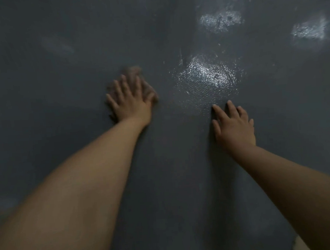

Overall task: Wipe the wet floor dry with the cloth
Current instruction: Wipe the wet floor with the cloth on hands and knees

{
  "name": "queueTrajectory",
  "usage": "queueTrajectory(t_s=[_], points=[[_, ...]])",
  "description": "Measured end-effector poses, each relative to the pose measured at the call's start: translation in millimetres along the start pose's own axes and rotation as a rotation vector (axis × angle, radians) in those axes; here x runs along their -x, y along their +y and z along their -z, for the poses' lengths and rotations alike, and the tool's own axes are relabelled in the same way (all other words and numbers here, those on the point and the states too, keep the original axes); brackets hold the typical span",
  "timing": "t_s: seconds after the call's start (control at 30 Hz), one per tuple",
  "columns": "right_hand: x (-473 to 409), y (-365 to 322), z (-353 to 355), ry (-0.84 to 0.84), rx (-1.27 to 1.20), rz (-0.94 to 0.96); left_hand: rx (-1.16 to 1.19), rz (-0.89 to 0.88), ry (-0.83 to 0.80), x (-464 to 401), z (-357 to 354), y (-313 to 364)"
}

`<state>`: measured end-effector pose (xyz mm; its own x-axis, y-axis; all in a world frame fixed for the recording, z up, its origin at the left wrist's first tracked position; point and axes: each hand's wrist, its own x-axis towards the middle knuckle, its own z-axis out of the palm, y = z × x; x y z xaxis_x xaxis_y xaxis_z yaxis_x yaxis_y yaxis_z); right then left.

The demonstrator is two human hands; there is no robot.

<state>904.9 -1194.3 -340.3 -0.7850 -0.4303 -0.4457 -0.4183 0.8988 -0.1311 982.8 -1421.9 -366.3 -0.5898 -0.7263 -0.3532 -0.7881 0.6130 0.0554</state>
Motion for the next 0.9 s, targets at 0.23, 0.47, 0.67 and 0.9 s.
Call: queueTrajectory(t_s=[0.23,0.47,0.67,0.9], points=[[0.8,3.6,-4.1,-0.004,0.063,0.037,0.163,0.345,0.018,-62.9,26.3,14.0],[-0.1,3.9,-5.7,0.001,0.06,0.049,0.07,0.154,0.006,-83.3,31.7,44.6],[-0.4,2.6,-5.8,0.012,0.038,0.05,-0.12,-0.483,-0.066,-36.4,9.0,143.7],[-1.5,9.0,-2.1,-0.005,0.051,0.071,-0.251,-0.832,-0.052,-41.1,4.7,147.8]])
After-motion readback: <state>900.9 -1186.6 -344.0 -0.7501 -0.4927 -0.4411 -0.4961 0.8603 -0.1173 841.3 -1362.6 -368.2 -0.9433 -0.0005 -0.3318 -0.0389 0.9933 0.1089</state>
